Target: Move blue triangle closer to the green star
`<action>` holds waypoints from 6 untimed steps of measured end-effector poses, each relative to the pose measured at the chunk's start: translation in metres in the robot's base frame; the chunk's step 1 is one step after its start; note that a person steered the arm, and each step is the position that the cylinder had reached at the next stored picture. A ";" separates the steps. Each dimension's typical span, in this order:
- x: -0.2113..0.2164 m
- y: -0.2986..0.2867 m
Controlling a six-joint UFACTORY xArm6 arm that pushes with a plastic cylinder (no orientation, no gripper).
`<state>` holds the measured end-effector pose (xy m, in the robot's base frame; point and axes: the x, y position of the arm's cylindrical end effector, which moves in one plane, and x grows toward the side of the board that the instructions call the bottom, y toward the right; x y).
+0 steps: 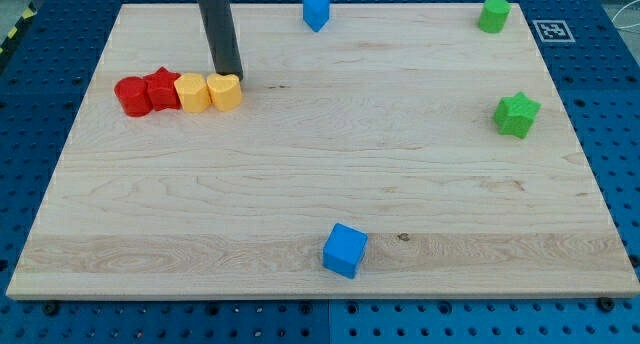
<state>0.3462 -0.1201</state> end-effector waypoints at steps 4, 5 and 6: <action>-0.016 0.072; -0.016 0.073; -0.021 0.073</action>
<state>0.3247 -0.0472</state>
